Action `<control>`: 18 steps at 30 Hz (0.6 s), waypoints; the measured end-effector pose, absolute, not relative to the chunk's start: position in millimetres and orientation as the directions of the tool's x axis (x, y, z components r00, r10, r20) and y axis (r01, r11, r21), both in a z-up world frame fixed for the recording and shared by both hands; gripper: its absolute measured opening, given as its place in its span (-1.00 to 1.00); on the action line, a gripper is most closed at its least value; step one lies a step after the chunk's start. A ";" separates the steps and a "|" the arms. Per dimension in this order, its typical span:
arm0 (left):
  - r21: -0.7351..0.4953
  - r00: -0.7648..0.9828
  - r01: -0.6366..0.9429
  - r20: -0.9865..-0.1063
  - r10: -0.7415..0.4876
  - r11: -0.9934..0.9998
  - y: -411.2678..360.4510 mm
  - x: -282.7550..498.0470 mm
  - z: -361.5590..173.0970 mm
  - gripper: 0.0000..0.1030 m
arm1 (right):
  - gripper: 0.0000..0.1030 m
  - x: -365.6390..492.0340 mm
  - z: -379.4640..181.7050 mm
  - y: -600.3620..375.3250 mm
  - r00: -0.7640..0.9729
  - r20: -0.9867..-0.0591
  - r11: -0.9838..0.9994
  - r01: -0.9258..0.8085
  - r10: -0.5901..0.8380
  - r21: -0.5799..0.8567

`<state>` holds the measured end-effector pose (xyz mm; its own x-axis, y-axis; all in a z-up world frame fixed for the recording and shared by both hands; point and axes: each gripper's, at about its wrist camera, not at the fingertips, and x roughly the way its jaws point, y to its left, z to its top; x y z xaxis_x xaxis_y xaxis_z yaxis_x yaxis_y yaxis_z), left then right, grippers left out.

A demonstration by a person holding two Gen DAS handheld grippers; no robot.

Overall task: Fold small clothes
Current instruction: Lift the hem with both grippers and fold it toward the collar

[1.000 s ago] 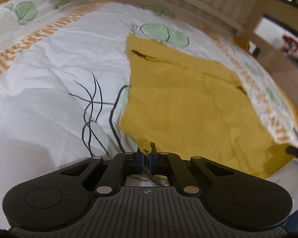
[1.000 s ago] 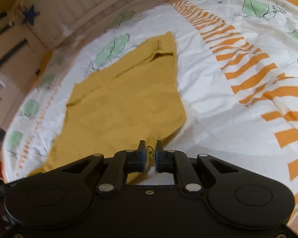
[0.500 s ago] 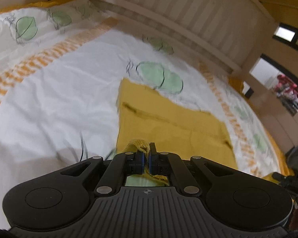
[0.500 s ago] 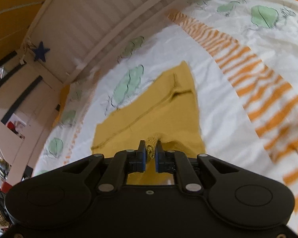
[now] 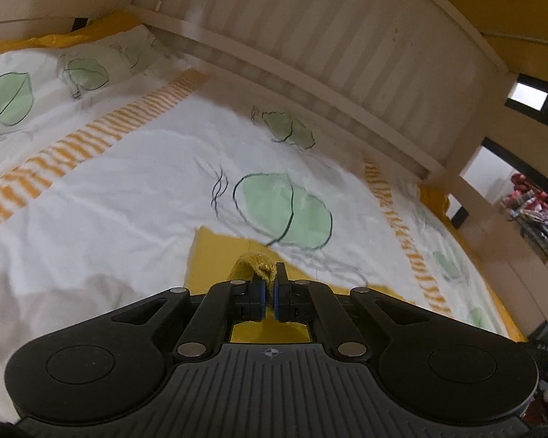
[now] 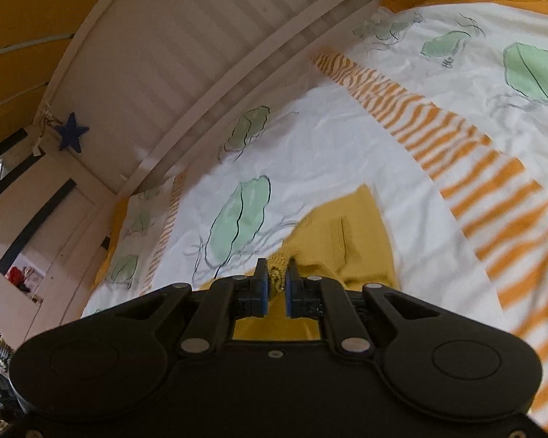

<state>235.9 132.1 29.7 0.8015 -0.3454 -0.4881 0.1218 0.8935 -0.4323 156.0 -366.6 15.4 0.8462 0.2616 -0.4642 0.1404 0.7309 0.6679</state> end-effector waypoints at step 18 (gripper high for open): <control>-0.410 0.754 0.041 -0.585 -0.298 0.911 114.8 359.4 -32.2 -0.93 | -0.70 283.0 -48.5 -379.0 0.797 -0.570 0.756 0.246 0.199 0.607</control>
<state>359.4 114.8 -32.2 0.7541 -0.2978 -0.5854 0.0413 0.9111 -0.4102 283.0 -379.0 -48.5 0.7968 0.1991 -0.5704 0.2458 0.7557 0.6071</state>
